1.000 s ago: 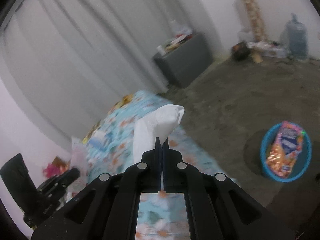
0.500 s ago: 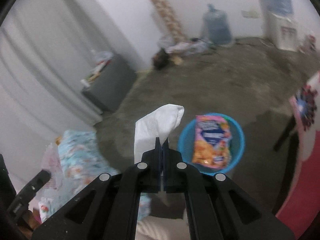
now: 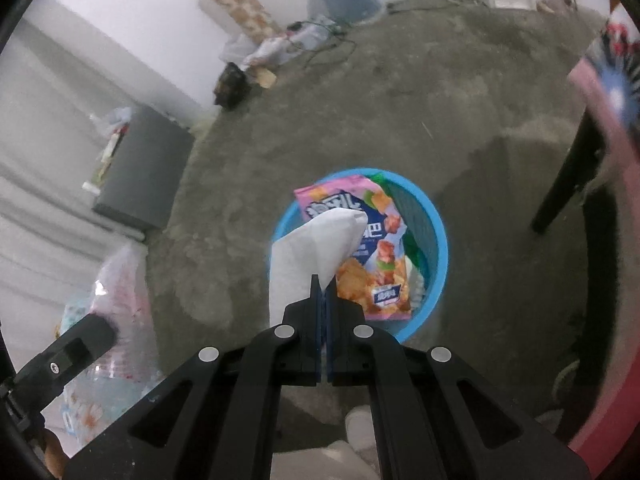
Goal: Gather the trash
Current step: 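Carry the plastic bag and tissue to the wastebasket and open both tools, then move both tools back over the bed toward the white drink bottle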
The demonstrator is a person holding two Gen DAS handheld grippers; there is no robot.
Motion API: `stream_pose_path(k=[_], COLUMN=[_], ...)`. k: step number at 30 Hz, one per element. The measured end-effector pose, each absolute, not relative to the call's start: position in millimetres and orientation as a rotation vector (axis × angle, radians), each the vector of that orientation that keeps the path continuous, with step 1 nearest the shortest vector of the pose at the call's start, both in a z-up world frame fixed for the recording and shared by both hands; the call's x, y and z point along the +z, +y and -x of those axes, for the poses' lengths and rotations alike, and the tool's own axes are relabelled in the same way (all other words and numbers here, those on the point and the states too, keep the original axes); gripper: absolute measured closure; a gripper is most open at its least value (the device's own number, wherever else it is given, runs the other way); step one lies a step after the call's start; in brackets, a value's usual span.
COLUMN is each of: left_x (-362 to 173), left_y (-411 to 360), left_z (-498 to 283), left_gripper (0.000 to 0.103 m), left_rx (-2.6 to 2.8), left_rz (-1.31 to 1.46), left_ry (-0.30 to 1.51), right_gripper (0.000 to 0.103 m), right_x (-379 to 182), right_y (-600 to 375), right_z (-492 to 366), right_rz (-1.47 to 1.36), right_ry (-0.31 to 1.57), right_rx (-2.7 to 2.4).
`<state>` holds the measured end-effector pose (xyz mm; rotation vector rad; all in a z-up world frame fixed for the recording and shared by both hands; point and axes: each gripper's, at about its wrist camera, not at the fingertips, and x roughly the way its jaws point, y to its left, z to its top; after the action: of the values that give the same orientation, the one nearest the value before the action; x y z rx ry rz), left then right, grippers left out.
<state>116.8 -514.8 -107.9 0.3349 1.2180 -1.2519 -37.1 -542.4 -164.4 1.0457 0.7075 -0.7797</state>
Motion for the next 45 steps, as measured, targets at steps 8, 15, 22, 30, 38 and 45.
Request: stream_pose_path(k=[8,15,22,30,38,45], left_x=[-170.6,-155.6,-105.9,-30.9,29.5,66.6], left_y=[-562.2,-551.9,-520.2,-432.1,-297.5,-172.2], left_z=[-139.8,-141.5,-144.2,-145.7,-146.1,-140.6], left_gripper=[0.061,0.052,0.047,0.036,0.027,0.021], left_rx=[-1.114,-1.155,-1.165,-1.14,-0.986,-0.78], left_rz=[-0.381,-0.34,-0.253,-0.143,-0.092,-0.043], left_ry=[1.33,1.299,1.223,1.075,0.924,0.795], right_gripper=[0.065,0.055,0.053,0.044,0.022,0.008], right_x=[-239.9,-235.3,-209.7,-143.4,-60.0,-12.2], right_y=[-571.1,-562.8,-557.6,-524.5,-438.4,-344.3], right_z=[20.8,38.1,47.8,27.9,-20.1,-61.5], right_rz=[-1.16,-1.146,-1.122,-0.972,-0.644,-0.383], right_ry=[0.808,0.77,0.696,0.629,0.633,0.647], right_rx=[-0.81,-0.837,-0.842,-0.774,-0.609,-0.433])
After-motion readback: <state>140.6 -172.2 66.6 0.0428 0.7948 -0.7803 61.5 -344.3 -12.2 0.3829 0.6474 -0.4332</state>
